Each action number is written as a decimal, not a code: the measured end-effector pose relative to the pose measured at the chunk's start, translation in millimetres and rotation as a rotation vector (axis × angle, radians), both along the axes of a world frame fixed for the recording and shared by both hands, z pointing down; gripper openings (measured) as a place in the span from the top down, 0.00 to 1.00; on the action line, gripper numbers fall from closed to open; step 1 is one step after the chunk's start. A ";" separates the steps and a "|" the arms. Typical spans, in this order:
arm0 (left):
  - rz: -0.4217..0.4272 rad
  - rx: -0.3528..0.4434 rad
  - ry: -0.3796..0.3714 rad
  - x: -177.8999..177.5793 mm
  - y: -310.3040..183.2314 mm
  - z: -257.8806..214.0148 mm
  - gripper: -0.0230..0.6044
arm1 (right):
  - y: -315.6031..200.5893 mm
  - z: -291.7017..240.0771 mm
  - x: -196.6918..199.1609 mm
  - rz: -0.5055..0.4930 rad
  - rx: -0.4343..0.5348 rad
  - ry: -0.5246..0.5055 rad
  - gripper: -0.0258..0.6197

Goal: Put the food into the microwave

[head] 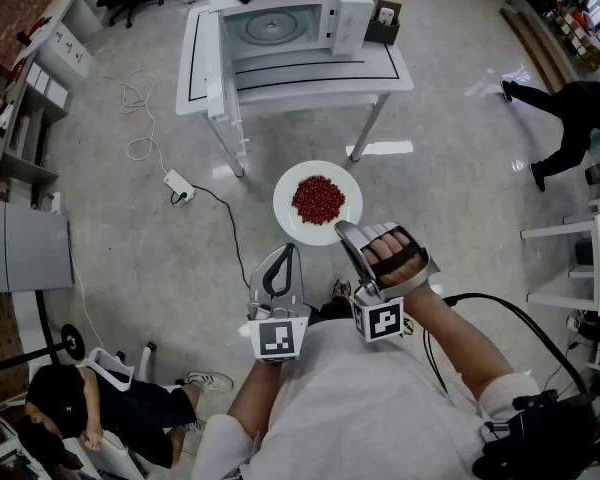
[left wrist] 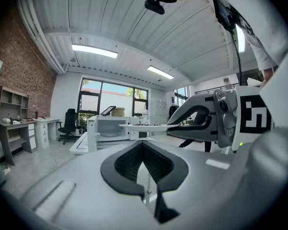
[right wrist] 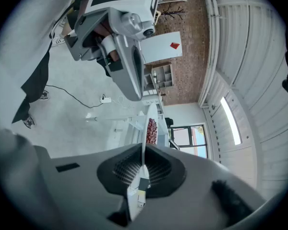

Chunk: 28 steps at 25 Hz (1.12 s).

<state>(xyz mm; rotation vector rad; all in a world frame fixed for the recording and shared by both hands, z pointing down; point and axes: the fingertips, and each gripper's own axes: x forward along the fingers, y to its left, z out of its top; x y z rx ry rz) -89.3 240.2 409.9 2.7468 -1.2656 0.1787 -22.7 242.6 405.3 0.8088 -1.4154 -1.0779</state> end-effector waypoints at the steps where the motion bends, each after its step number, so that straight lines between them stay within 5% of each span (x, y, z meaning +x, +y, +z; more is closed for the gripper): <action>1: -0.001 -0.002 0.001 0.3 -0.1 0.6 0.95 | -0.7 0.0 0.3 0.002 0.001 -0.002 0.93; 18: -0.063 0.051 -0.020 9.9 -34.0 19.3 0.95 | -28.3 9.4 -2.9 0.002 0.015 0.001 0.92; 28: -0.109 0.175 -0.012 -2.5 -55.4 14.3 0.95 | -46.9 16.7 -15.6 0.025 -0.014 -0.012 0.92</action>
